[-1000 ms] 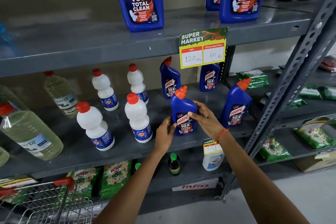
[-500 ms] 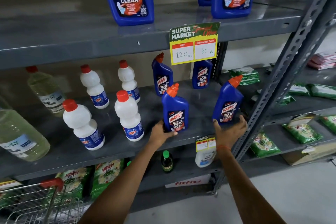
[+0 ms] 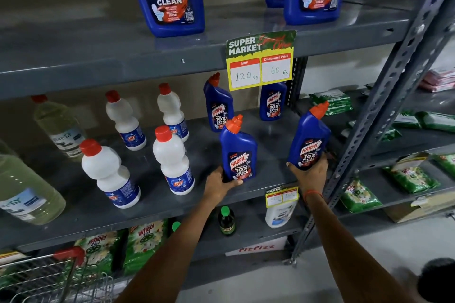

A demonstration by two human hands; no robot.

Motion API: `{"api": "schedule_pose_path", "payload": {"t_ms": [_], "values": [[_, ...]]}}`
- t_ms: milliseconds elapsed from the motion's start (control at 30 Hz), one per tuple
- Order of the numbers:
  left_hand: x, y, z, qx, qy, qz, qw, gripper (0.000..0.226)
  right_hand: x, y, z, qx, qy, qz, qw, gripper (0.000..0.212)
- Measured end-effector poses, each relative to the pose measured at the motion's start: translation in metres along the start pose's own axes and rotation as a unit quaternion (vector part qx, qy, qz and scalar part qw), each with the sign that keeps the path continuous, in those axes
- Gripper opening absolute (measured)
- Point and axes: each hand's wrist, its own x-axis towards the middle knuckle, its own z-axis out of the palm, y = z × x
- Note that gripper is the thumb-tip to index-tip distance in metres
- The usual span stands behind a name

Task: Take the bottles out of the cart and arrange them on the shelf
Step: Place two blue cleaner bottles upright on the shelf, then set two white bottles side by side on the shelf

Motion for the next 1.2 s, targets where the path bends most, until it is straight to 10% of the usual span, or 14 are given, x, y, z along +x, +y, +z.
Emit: {"api": "schedule_pose_path", "payload": {"t_ms": [300, 500, 767, 1033, 1200], "values": [[0.005, -0.009, 0.000, -0.023, 0.006, -0.001, 1.000, 0.044, 0.007, 0.001, -0.001, 0.063, -0.022, 0.019, 0.998, 0.093], [-0.013, 0.006, -0.003, -0.058, -0.002, -0.009, 0.998, 0.067, -0.035, -0.028, 0.001, -0.004, 0.021, 0.033, 0.999, 0.123], [-0.118, -0.001, -0.058, 0.148, 0.242, 0.271, 0.920, 0.059, -0.180, -0.097, 0.071, 0.100, -0.083, -0.244, 0.961, 0.047], [-0.104, -0.080, -0.181, 0.074, 0.376, 0.033, 0.923, 0.118, -0.232, -0.115, 0.165, 0.068, -0.241, -0.094, 0.963, 0.108], [-0.084, -0.109, -0.207, -0.017, 0.250, -0.066, 0.966, 0.100, -0.221, -0.098, 0.186, 0.047, -0.214, -0.009, 0.976, 0.079]]}}
